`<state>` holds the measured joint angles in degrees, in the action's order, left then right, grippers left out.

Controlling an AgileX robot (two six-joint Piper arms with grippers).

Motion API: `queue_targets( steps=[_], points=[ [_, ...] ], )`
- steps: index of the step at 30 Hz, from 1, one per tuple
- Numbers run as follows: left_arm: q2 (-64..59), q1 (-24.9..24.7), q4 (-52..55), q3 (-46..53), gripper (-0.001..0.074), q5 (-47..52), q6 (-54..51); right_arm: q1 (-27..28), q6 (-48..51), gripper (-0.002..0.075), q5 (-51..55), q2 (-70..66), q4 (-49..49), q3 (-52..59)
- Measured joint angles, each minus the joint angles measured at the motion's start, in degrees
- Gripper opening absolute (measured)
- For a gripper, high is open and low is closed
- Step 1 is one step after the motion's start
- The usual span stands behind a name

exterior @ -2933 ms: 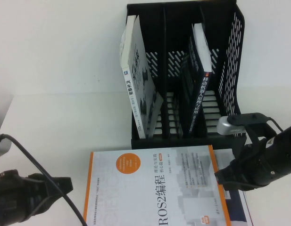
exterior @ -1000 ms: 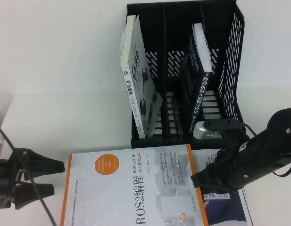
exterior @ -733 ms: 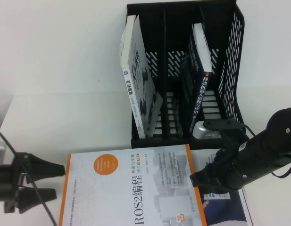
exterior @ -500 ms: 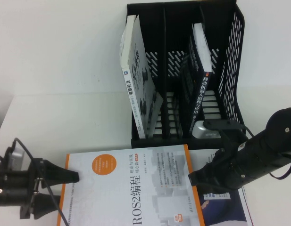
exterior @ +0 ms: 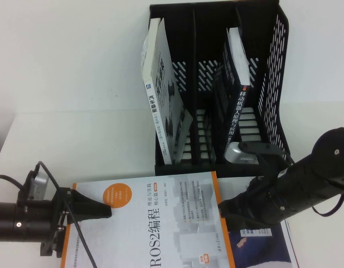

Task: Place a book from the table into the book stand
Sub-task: Push book with right arm

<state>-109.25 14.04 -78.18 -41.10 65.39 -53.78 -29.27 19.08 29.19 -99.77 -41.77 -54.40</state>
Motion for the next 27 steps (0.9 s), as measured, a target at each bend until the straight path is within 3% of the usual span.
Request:
queue_targets(
  steps=[2,5,11,21,27],
  points=[
    [0.00,-0.18,0.00,0.00,0.0560,-0.33,-0.13,0.00,0.29,0.0005,0.00,-0.13,-0.21,0.00],
    [0.00,-0.36,0.11,0.00,0.0463,-0.86,-0.16,0.00,1.05,0.0005,0.00,-0.13,-0.60,0.00],
    [0.00,-0.36,-0.92,-0.22,0.0121,0.89,-0.94,0.00,2.12,0.0005,0.00,-0.17,-0.81,0.00],
    [3.87,-0.36,-0.12,-0.33,0.0109,0.83,-1.07,0.00,2.23,0.0005,0.21,-0.17,1.93,-0.13],
    [12.35,-0.45,5.91,-2.65,0.0108,0.58,4.45,-0.13,-0.07,0.0005,0.69,1.76,8.50,0.01]
  ],
)
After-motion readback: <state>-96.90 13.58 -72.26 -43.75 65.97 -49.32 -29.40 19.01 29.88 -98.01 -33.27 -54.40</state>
